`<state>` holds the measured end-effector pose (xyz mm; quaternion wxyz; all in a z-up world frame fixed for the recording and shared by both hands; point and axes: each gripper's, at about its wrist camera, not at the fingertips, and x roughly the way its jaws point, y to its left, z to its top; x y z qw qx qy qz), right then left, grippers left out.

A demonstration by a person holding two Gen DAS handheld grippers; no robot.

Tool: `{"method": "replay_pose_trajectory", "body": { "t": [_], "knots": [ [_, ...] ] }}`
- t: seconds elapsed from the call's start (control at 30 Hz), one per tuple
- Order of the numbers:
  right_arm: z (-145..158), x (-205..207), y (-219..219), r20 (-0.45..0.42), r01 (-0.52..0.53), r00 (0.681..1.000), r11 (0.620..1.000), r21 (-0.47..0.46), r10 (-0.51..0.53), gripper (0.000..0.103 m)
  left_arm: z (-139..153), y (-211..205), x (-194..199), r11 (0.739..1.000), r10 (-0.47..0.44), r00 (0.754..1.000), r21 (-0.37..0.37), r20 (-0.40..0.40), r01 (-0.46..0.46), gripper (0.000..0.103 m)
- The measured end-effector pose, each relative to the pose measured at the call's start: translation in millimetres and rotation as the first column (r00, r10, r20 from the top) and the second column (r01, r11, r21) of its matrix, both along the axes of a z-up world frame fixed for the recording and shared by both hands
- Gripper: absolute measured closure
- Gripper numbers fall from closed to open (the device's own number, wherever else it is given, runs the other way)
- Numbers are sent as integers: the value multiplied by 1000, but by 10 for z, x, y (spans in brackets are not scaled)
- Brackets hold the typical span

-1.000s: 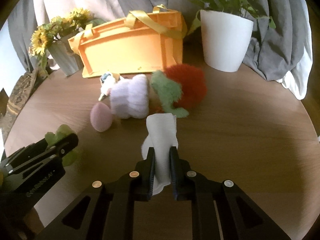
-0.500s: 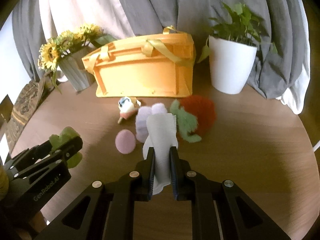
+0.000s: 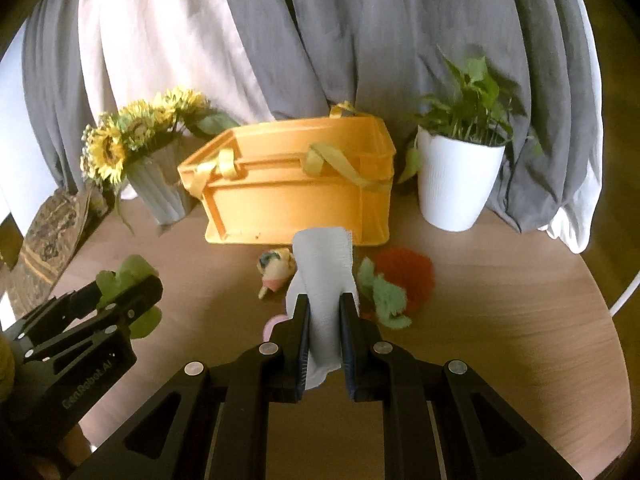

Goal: Organize soft objects
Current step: 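Lift the frog sponge and napkin with both tools and carry them over the crate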

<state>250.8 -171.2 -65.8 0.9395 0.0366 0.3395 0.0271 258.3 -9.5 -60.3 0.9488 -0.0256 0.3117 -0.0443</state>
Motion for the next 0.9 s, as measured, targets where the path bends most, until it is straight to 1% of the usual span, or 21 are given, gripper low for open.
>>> {"method": "replay_pose_trajectory", "body": {
  "t": [0.3,0.53,0.9],
  "knots": [
    [244,18,201,63,31,998,1000,4,-31,88,271,210,49,1000,-30,996,4,79,30,54],
    [393,57,366,113,50,992,999,12,-51,88,458,373,115,999,-54,991,17,125,52,54],
    [605,142,523,185,93,978,995,21,-96,88,707,515,250,994,-107,973,29,203,104,54]
  ]
}}
